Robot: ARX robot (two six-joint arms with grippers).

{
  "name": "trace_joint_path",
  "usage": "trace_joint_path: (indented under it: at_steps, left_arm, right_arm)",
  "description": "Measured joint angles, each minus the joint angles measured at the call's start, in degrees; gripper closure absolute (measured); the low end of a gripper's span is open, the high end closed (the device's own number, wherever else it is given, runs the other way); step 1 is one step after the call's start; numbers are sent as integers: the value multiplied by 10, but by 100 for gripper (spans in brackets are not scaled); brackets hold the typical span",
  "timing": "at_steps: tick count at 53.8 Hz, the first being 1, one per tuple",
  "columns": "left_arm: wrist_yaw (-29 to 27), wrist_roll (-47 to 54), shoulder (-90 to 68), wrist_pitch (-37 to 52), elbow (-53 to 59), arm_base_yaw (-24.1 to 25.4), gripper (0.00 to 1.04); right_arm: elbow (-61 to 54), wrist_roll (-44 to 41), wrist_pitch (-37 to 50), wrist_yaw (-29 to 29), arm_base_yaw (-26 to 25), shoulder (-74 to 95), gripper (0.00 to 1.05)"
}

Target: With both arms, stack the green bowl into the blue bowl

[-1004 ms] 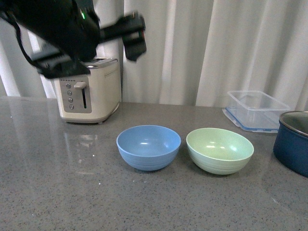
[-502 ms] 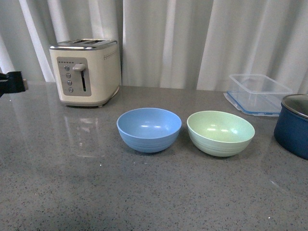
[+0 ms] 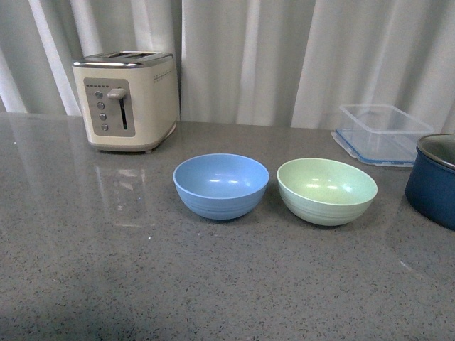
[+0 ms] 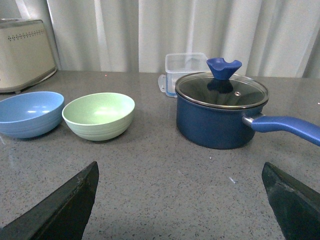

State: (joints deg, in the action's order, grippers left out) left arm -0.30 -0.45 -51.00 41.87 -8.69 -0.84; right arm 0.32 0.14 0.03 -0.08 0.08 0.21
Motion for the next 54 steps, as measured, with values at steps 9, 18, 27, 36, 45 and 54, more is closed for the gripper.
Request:
trace_joint_path:
  at_steps: [9, 18, 27, 36, 45, 54]
  left_arm:
    - [2, 0, 63, -33, 31, 7, 101]
    - [2, 0, 130, -78, 53, 7, 101]
    - [1, 0, 156, -76, 74, 7, 101]
    - [3, 0, 211, -124, 75, 7, 101]
    - [3, 0, 271, -178, 75, 7, 101]
    - [3, 0, 315, -224, 75, 7, 101]
  right_arm:
    - [0, 0, 0, 0, 0, 0, 10]
    - [0, 0, 0, 0, 0, 0, 10]
    - [0, 0, 0, 0, 0, 0, 10]
    - [0, 0, 0, 0, 0, 0, 10]
    - [0, 0, 0, 0, 0, 0, 10]
    - [0, 0, 0, 0, 0, 0, 10]
